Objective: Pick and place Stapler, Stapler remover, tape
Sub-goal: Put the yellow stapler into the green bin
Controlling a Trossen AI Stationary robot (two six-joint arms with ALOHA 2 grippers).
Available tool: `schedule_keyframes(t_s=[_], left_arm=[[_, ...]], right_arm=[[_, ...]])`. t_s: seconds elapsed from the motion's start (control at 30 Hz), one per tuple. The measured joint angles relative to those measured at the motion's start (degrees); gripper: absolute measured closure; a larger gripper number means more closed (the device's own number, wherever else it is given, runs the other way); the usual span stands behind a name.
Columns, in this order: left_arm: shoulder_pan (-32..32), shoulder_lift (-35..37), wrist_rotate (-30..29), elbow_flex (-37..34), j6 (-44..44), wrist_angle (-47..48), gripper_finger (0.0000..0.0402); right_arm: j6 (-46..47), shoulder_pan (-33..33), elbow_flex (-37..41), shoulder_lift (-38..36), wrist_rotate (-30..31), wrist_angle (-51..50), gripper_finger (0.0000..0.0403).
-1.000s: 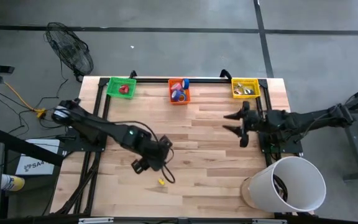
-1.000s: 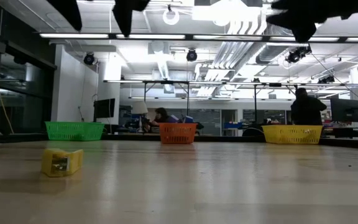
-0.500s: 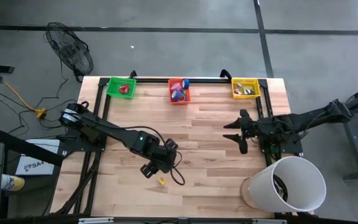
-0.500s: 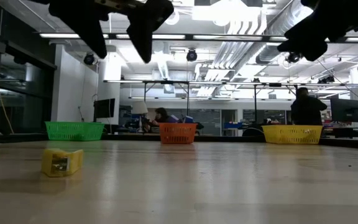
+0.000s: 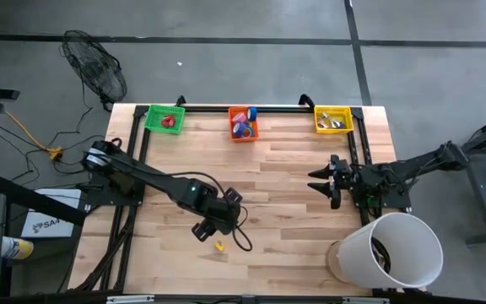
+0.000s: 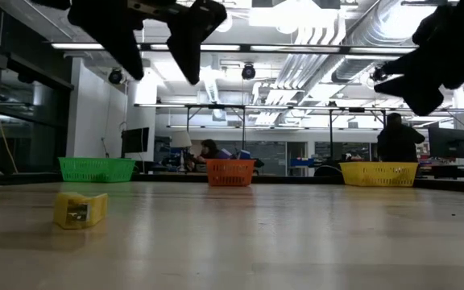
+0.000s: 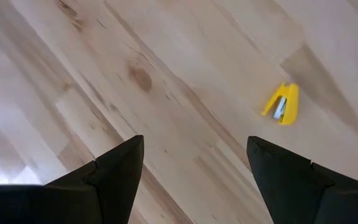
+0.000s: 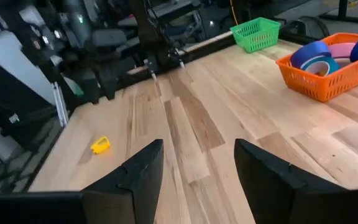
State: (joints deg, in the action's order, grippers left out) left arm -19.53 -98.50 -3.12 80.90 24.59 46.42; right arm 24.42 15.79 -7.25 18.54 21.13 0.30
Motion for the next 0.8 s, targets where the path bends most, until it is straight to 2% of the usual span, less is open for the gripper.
schedule_keyframes(t_s=[0.2,0.33,0.67,0.8], left_arm=[[0.0,-1.0,2.4,0.0,1.5,0.4,0.0122],[0.0,-1.9,4.2,0.0,2.2,0.4,0.0122],[0.0,-2.7,6.6,0.0,3.5,0.9,0.0122],[0.0,-2.7,6.3,0.0,3.5,0.8,0.0122]], right_arm=[[0.2,0.0,3.3,-5.4,1.0,0.7,0.0215],[-0.3,0.0,3.4,-7.7,1.2,-4.5,0.0215],[-1.4,0.0,3.4,-9.7,3.5,-7.1,0.0215],[-0.4,0.0,3.4,-9.7,1.7,-6.7,0.0215]])
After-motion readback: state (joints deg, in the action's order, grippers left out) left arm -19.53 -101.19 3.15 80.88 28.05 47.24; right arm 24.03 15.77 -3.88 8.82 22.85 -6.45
